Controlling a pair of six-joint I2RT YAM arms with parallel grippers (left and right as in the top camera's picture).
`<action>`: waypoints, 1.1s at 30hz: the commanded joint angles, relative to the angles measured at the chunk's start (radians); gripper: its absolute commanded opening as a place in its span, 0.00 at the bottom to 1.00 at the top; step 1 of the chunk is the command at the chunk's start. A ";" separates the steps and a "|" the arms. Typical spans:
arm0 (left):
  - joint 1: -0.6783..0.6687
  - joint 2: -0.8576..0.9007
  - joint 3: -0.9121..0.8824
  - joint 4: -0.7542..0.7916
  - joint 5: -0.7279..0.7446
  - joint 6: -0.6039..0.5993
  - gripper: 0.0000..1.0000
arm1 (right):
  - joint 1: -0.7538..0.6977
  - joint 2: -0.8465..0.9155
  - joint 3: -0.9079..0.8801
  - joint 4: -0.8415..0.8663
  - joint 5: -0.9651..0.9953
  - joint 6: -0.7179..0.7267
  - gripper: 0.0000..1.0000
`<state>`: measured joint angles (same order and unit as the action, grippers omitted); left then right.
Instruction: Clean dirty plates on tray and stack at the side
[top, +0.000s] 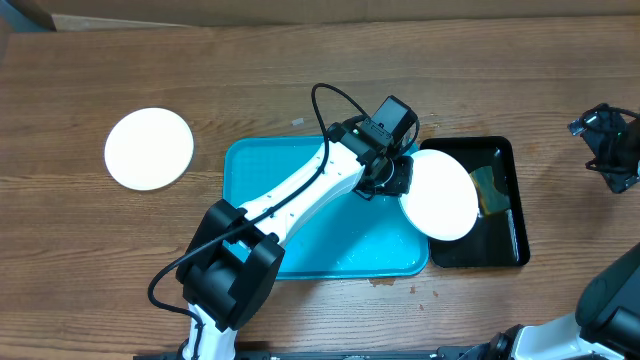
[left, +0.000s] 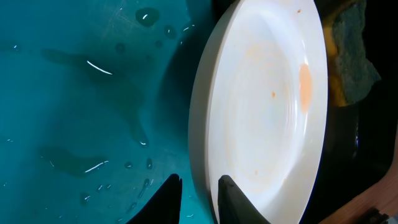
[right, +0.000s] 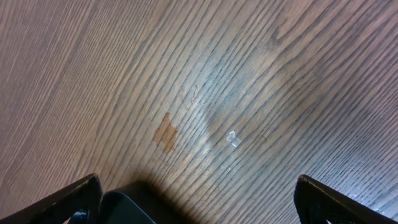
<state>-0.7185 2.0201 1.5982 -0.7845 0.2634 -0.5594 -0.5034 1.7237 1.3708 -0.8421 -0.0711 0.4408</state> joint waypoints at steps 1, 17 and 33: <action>-0.002 0.018 0.000 0.002 0.015 -0.002 0.22 | -0.001 -0.009 0.003 0.003 0.010 0.005 1.00; -0.002 0.018 0.000 -0.005 0.014 0.000 0.16 | -0.001 -0.010 0.003 0.003 0.010 0.004 1.00; 0.032 0.018 0.000 -0.031 -0.011 0.006 0.05 | -0.001 -0.010 0.003 0.003 0.010 0.004 1.00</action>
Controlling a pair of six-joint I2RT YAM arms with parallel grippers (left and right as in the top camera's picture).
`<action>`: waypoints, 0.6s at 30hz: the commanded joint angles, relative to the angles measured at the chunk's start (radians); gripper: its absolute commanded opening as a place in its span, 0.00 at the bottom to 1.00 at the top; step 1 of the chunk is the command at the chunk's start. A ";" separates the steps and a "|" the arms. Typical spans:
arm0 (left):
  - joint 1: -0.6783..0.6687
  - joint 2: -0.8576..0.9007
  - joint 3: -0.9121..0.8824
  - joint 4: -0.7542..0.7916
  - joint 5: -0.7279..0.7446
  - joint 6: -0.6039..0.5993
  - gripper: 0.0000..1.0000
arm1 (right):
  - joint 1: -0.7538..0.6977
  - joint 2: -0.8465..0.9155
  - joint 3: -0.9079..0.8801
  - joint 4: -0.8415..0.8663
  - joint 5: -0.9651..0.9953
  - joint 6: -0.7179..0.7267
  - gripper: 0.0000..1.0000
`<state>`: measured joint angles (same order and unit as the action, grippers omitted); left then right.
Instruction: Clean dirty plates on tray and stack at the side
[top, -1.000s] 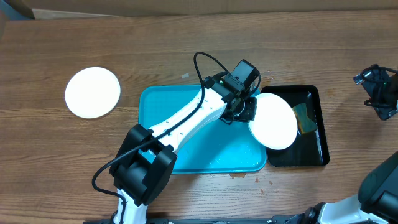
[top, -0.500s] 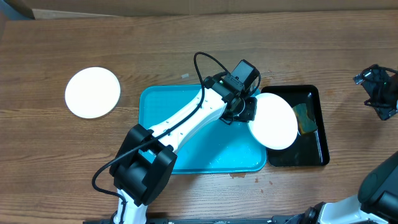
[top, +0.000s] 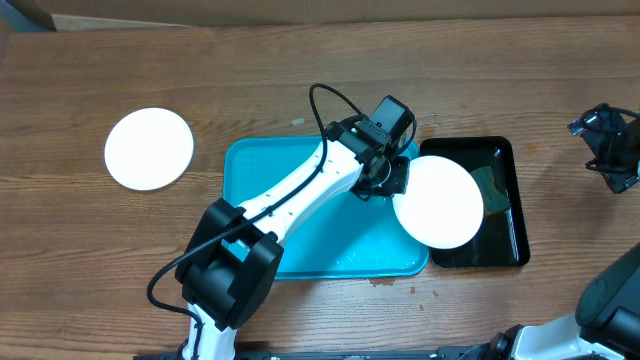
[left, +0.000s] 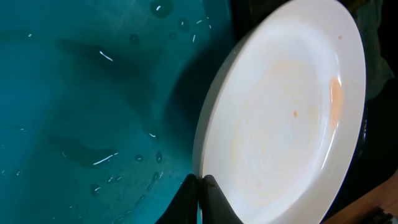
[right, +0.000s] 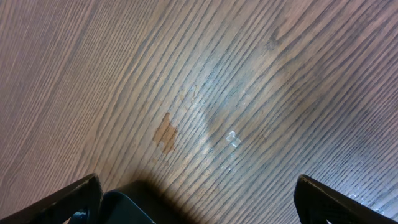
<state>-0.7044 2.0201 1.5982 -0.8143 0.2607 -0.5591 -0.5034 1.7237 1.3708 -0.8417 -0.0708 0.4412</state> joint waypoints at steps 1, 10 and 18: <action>0.021 0.018 0.000 -0.002 -0.008 0.006 0.05 | -0.001 -0.009 0.003 0.003 0.009 0.004 1.00; 0.026 0.018 0.000 -0.054 -0.096 0.032 0.06 | -0.001 -0.009 0.003 0.003 0.009 0.004 1.00; 0.044 0.018 0.000 -0.187 -0.332 0.059 0.04 | -0.001 -0.010 0.003 0.003 0.009 0.004 1.00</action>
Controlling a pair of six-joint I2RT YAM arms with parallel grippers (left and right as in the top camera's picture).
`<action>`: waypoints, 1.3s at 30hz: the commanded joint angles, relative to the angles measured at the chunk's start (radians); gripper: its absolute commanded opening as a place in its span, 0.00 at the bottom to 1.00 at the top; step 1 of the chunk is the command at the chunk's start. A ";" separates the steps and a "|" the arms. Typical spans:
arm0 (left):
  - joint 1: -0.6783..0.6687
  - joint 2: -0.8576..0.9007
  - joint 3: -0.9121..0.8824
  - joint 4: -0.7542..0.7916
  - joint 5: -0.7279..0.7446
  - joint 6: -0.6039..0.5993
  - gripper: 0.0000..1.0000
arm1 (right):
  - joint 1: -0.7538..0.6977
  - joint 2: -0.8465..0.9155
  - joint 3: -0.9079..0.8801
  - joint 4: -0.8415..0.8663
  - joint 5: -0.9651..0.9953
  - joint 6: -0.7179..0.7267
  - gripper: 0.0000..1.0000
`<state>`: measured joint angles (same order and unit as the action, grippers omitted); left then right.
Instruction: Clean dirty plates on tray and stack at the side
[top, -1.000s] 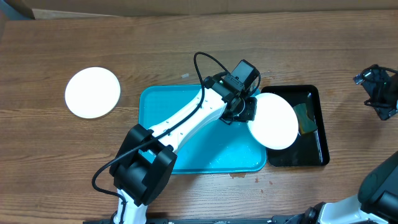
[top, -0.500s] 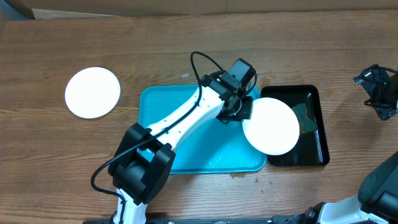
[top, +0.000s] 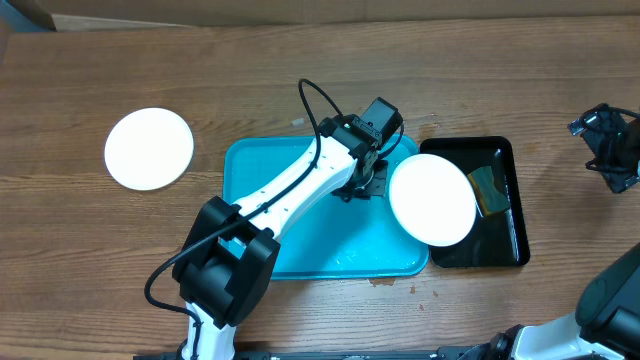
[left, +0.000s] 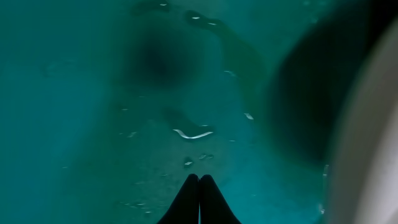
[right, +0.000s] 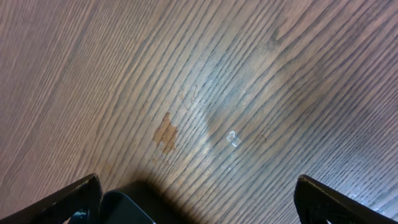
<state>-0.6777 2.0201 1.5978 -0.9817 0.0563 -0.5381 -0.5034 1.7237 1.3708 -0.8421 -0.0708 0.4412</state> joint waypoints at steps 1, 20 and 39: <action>0.021 0.018 0.000 -0.033 -0.143 0.039 0.05 | -0.001 -0.010 0.003 0.003 0.009 0.004 1.00; -0.001 0.013 0.050 0.105 0.208 0.068 0.66 | -0.001 -0.009 0.003 0.003 0.009 0.004 1.00; -0.103 0.055 0.039 0.181 0.124 0.040 0.59 | -0.001 -0.009 0.003 0.003 0.009 0.004 1.00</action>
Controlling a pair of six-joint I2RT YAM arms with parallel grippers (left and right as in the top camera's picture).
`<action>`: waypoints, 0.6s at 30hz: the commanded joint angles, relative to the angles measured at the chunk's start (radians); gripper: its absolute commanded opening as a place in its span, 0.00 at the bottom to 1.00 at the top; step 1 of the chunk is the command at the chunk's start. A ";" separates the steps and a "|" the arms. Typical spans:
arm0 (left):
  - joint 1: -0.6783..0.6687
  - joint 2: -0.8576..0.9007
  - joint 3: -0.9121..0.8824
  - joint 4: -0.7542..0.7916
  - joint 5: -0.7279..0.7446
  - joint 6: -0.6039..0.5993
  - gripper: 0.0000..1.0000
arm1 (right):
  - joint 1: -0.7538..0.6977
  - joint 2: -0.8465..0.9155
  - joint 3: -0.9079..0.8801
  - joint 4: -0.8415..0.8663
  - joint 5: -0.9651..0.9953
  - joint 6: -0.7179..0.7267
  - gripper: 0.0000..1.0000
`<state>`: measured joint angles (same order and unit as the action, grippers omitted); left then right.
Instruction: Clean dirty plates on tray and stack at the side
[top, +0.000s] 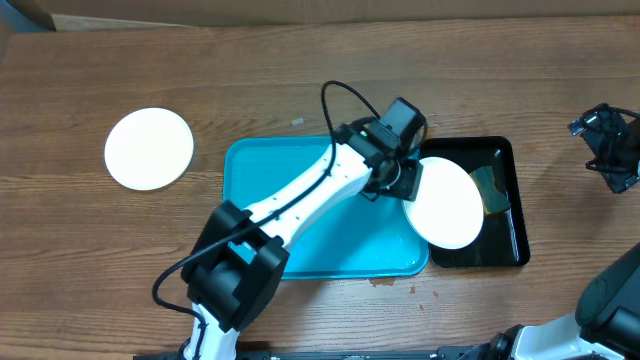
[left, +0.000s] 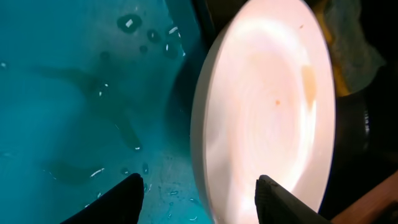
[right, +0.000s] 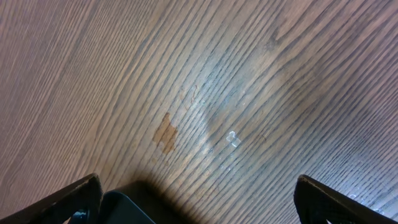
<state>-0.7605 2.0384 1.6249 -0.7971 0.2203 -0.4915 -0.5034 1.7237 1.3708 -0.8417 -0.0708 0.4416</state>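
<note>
A white plate (top: 447, 205) smeared with orange (left: 267, 106) lies tilted across the right edge of the teal tray (top: 290, 200) and the black tray (top: 505, 240). My left gripper (left: 199, 202) is open, and the plate's near rim sits between its fingers (left: 121, 202). In the overhead view the left gripper (top: 400, 178) is at the plate's left edge. A clean white plate (top: 149, 148) rests on the table at the left. Far to the right, my right gripper (top: 612, 150) is open over bare wood (right: 205, 93) with nothing between its fingers.
A yellow and green sponge (top: 488, 188) lies in the black tray beside the plate, and it also shows as the sponge (left: 351, 50) in the left wrist view. The teal tray's floor is wet with drops (left: 134, 28). A small stain (right: 165, 134) marks the wood.
My left gripper was shut over the wet teal tray, left of the plate. Now it is open with the plate's rim between its fingers. The plate sits slightly further right and more tilted.
At first my left gripper stood narrowly open at the tilted plate's rim. Then it was shut beside the rim with the plate lying flatter, then shut over the tray away from the plate. Now it is wide open at the rim. The right arm never moved.
</note>
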 joint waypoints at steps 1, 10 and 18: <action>-0.026 0.045 0.012 -0.003 -0.040 -0.006 0.59 | -0.001 -0.010 0.003 0.003 0.009 0.003 1.00; -0.026 0.069 0.016 -0.008 -0.036 -0.003 0.17 | -0.001 -0.009 0.003 0.003 0.009 0.004 1.00; 0.033 -0.013 0.023 -0.060 -0.044 0.008 0.04 | -0.001 -0.010 0.003 0.003 0.009 0.004 1.00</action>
<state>-0.7574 2.0888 1.6253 -0.8474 0.1974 -0.4980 -0.5034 1.7237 1.3708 -0.8417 -0.0708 0.4412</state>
